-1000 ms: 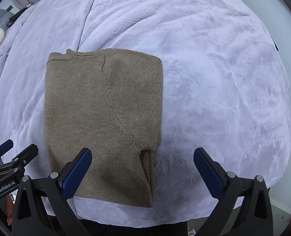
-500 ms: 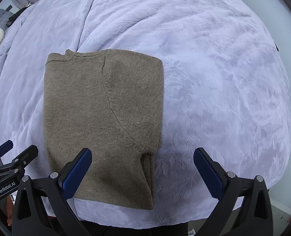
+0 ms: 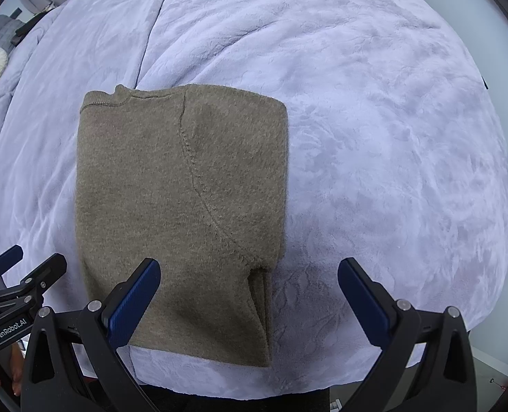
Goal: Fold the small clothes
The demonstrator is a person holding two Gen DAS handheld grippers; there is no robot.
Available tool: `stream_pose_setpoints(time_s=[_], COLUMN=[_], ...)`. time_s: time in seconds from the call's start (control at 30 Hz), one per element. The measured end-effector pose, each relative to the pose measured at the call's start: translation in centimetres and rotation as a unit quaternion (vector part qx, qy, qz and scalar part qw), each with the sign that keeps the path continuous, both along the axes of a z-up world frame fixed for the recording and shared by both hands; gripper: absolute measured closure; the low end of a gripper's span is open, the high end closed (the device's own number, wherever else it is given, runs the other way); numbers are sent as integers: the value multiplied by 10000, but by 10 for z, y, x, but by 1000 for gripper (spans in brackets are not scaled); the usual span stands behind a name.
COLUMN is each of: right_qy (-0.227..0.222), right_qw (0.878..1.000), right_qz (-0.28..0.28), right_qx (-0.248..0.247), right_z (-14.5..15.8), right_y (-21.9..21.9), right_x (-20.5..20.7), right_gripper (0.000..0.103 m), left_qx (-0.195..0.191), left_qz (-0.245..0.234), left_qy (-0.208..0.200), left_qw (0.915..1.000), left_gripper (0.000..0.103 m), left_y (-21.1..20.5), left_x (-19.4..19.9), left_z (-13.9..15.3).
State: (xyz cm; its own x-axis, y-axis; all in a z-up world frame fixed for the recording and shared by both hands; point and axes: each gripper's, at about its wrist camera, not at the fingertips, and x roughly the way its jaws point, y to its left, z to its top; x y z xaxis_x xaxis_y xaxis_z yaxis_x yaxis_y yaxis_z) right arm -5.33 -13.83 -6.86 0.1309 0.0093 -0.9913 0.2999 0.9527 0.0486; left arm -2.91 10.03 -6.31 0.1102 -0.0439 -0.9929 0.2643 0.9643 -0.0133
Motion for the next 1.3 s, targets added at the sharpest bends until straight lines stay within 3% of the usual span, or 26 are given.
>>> stream_pose_setpoints(time_s=[1.3], right_qy=[12], right_qw=[10000], right_qz=[22], right_qx=[-6], right_z=[-2], right_y=[4], right_x=[0], right_gripper=[0], left_qx=[63], left_qz=[49], left_qy=[33], left_qw=[10000], left_gripper=[0], left_y=[2], left_x=[3], left_z=[0])
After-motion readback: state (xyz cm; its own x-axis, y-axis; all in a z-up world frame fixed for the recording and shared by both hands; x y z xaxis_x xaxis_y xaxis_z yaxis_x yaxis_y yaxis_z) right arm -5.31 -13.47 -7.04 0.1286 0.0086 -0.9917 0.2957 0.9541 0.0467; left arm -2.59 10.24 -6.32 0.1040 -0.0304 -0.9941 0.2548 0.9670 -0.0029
